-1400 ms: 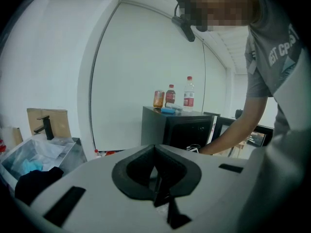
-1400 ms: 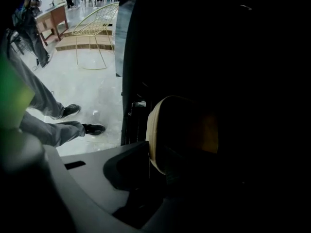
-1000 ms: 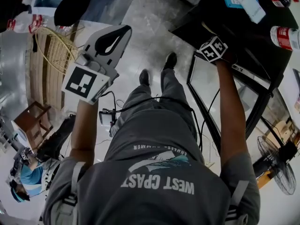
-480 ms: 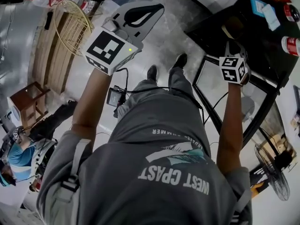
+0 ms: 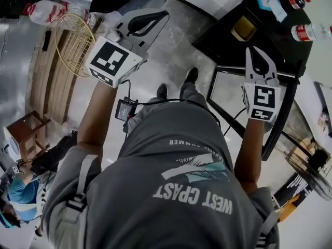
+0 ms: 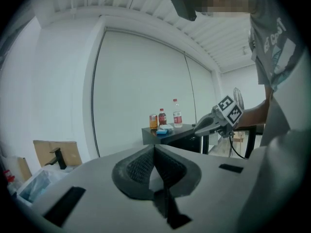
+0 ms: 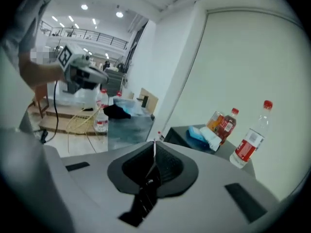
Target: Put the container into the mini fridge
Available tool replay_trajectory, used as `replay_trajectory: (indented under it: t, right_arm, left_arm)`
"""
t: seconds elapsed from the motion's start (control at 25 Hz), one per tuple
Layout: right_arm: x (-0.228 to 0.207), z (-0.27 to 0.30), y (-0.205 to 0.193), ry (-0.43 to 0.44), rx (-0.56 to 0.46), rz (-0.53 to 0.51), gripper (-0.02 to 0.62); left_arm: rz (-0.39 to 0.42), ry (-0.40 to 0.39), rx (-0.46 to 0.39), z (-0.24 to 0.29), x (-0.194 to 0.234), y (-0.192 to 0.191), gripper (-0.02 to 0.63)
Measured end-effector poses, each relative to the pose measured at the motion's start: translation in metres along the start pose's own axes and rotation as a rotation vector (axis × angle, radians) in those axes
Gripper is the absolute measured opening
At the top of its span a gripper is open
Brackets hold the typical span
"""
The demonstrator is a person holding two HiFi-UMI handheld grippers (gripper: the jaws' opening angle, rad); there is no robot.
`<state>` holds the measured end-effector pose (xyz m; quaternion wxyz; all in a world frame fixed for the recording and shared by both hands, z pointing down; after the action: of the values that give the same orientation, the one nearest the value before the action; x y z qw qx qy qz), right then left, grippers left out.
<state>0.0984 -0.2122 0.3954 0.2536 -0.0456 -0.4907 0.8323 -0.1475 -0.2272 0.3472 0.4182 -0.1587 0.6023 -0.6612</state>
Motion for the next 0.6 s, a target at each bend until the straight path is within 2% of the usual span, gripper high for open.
replay_trajectory:
  t: [0.16, 0.4, 0.6]
  right_arm:
    - [0.015, -0.055, 0.04, 0.027, -0.089, 0.069, 0.034]
    - [0.038, -0.123, 0.082, 0.14, -0.231, 0.187, 0.026]
    - [0.051, -0.161, 0.09, 0.129, -0.257, 0.179, 0.026]
  left_arm:
    - [0.018, -0.017, -0.035, -0.018, -0.008, 0.018, 0.017]
    - [0.012, -0.033, -0.087, -0.033, -0.018, 0.038, 0.017]
    - [0.01, -0.09, -0.12, -0.035, -0.042, 0.048, 0.017]
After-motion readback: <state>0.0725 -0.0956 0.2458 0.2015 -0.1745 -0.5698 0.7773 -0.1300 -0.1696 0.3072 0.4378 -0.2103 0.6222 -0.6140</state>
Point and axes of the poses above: the fingertips, and each gripper's own axes: z forward along the fingers, x to its left, y out of its top, the point moved 2 cm from there along -z, backward along the fingers, and after that the axes turned 12 degrees about z, right-handed, at the moved point
